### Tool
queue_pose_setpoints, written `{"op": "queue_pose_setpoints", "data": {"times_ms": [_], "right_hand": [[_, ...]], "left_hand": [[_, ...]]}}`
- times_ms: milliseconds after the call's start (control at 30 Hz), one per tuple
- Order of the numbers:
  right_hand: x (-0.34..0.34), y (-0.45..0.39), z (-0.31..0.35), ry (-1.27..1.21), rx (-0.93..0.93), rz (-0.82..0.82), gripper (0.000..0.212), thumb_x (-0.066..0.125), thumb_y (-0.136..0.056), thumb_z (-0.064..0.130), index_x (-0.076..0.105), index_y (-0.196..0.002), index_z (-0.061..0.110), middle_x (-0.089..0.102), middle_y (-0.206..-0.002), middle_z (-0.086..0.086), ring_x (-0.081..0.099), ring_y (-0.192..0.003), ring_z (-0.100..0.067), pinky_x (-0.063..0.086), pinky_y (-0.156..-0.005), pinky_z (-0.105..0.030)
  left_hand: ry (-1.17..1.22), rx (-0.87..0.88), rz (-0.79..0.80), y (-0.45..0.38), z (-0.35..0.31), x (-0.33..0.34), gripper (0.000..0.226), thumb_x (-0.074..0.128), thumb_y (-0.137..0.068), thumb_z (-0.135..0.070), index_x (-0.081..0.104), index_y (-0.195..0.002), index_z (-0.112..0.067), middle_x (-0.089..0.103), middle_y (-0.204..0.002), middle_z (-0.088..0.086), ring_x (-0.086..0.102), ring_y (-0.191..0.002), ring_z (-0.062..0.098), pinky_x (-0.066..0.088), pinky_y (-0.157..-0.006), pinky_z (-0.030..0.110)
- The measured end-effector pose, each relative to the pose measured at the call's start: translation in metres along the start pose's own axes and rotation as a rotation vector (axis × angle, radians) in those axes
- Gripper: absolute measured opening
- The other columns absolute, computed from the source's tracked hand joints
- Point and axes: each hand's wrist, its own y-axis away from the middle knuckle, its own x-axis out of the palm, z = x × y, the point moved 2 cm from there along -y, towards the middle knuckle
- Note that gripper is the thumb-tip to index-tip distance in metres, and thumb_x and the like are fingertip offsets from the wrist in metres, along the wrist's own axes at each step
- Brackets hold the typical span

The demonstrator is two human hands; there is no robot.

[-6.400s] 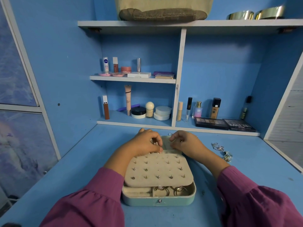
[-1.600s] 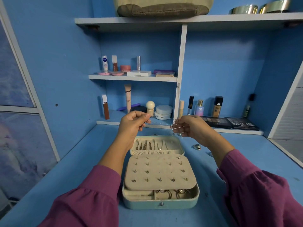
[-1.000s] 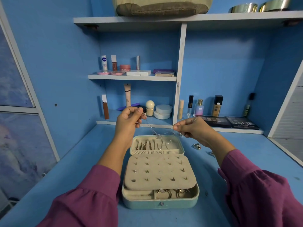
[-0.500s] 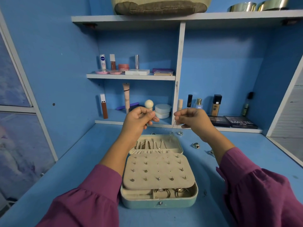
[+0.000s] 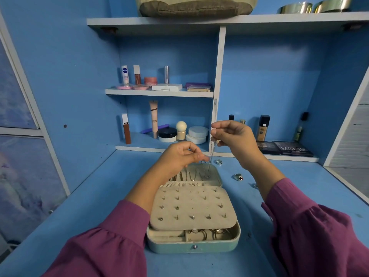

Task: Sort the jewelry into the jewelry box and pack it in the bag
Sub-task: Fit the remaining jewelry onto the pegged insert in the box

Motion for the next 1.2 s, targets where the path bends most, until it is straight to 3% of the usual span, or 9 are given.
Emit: {"op": "queue_pose_setpoints", "data": {"times_ms": [167,367,467,567,700,833,1000,1100,1200], "right_hand": [[0.002,0.0,0.006,-0.052,-0.055,-0.04,0.009,0.067,-0.084,0.001,0.066,-0.088,0.008,0.068,-0.063,0.007,0.064,-0.061,-0.008,0.052,-0.059,-0.019],[0.004,-0.001,0.008,-0.013,-0.073,-0.068,0.008,0.07,-0.082,0.005,0.067,-0.087,0.011,0.067,-0.063,0.009,0.06,-0.059,-0.002,0.047,-0.054,-0.017],[0.005,0.0,0.005,0.031,-0.06,-0.047,0.007,0.07,-0.082,0.005,0.067,-0.087,0.01,0.065,-0.063,0.008,0.057,-0.056,-0.003,0.043,-0.05,-0.016],[0.005,0.0,0.001,0.061,-0.039,-0.014,0.006,0.069,-0.083,0.004,0.066,-0.086,0.009,0.064,-0.06,0.008,0.059,-0.055,-0.004,0.045,-0.05,-0.017],[0.004,0.0,-0.012,0.323,0.061,0.05,0.005,0.068,-0.084,0.005,0.067,-0.088,0.009,0.067,-0.068,-0.003,0.062,-0.057,-0.004,0.05,-0.056,-0.022],[0.004,0.002,-0.021,0.618,0.196,0.204,0.008,0.071,-0.082,0.006,0.067,-0.088,0.01,0.068,-0.066,-0.002,0.057,-0.047,0.004,0.043,-0.046,-0.011],[0.005,0.001,-0.023,0.776,0.263,0.298,0.013,0.072,-0.081,0.011,0.07,-0.089,0.021,0.072,-0.074,-0.001,0.061,-0.059,-0.003,0.043,-0.051,-0.014],[0.004,0.005,-0.022,0.734,0.296,0.338,0.01,0.071,-0.082,0.016,0.068,-0.089,0.023,0.072,-0.073,-0.004,0.06,-0.064,-0.009,0.043,-0.053,-0.02],[0.0,0.01,-0.025,0.739,0.313,0.335,0.008,0.065,-0.087,0.015,0.067,-0.09,0.022,0.071,-0.07,0.002,0.062,-0.063,-0.009,0.042,-0.053,-0.024]], "left_hand": [[0.034,0.047,-0.014,-0.001,0.0,-0.001,0.01,0.06,-0.091,-0.014,0.057,-0.082,-0.015,0.074,-0.098,-0.001,0.067,-0.087,0.001,0.042,-0.061,0.005],[0.0,0.039,-0.034,-0.003,0.004,-0.002,0.012,0.064,-0.087,-0.003,0.06,-0.079,-0.012,0.073,-0.087,0.004,0.065,-0.069,-0.004,0.041,-0.056,0.006],[-0.054,0.015,0.022,-0.004,0.008,-0.001,0.009,0.065,-0.086,-0.004,0.063,-0.08,-0.011,0.073,-0.073,-0.005,0.062,-0.062,0.003,0.043,-0.055,0.017],[-0.006,0.012,0.053,-0.005,0.009,0.003,0.008,0.064,-0.086,0.0,0.063,-0.081,-0.006,0.073,-0.074,0.0,0.067,-0.066,0.009,0.05,-0.058,0.019],[-0.061,-0.014,0.041,-0.006,0.012,0.002,0.008,0.066,-0.084,0.0,0.065,-0.08,-0.008,0.071,-0.077,0.0,0.067,-0.071,0.009,0.052,-0.066,0.017],[-0.207,-0.064,0.116,-0.008,0.023,0.001,0.017,0.069,-0.083,0.0,0.07,-0.081,-0.016,0.072,-0.075,-0.001,0.066,-0.07,0.009,0.054,-0.074,0.024],[-0.178,-0.082,0.169,-0.007,0.025,0.004,0.033,0.06,-0.082,0.014,0.068,-0.091,-0.017,0.071,-0.093,0.002,0.07,-0.088,0.015,0.057,-0.078,0.029],[-0.398,-0.048,0.114,-0.009,0.025,0.002,0.028,0.062,-0.084,0.006,0.068,-0.09,-0.022,0.065,-0.093,-0.004,0.064,-0.089,0.014,0.053,-0.088,0.032],[-0.658,-0.033,0.134,-0.012,0.026,0.003,0.018,0.059,-0.091,-0.011,0.07,-0.103,-0.019,0.053,-0.099,-0.003,0.05,-0.103,0.016,0.042,-0.098,0.035]]}}
